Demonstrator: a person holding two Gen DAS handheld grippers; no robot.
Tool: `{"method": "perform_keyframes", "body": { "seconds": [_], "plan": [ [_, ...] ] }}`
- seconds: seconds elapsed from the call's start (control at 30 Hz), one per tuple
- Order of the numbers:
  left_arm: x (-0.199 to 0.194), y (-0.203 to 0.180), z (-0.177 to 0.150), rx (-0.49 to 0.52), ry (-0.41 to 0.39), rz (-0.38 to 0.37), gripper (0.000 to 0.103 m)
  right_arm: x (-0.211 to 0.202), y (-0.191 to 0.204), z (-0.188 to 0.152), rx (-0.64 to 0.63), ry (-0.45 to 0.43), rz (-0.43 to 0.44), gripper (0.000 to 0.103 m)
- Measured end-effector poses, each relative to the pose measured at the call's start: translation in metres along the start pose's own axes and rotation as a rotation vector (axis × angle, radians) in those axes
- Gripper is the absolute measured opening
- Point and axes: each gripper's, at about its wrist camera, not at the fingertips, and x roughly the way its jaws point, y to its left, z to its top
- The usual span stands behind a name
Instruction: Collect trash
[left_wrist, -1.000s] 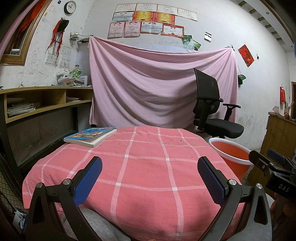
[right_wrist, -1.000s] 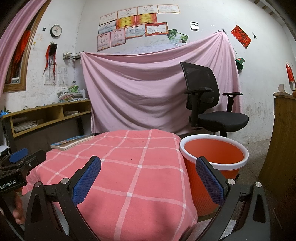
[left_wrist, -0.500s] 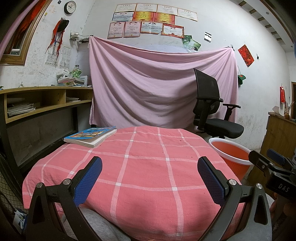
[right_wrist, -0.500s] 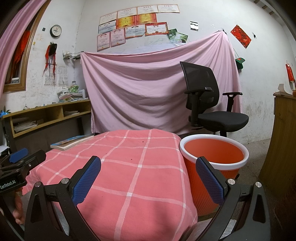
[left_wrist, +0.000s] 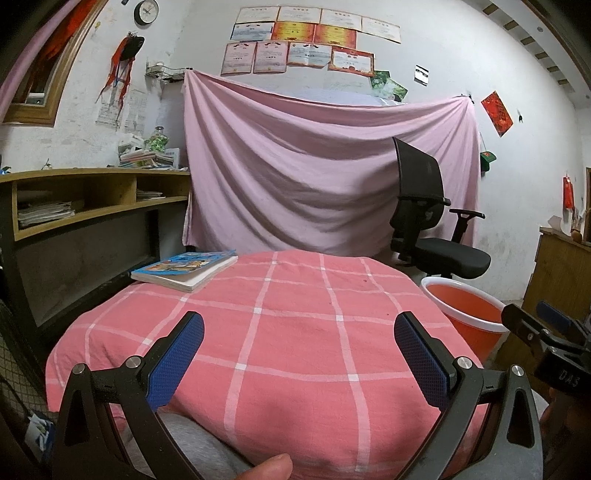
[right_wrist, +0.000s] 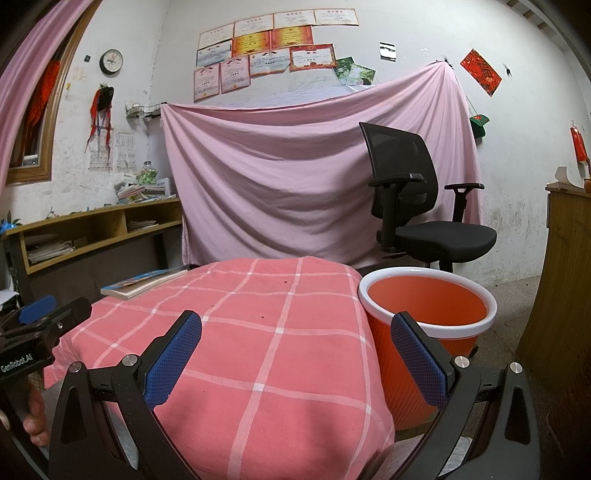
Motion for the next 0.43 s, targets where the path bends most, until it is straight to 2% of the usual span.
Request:
{"method": "perform_keyframes", "body": {
  "seconds": [0.43],
  "plan": [
    [-0.0012, 0.0010, 0.0000, 0.002, 0.001, 0.005, 0.101, -0.0004, 0.0008, -0.0002, 0.000, 0.001, 0.000, 0.103]
  ]
}}
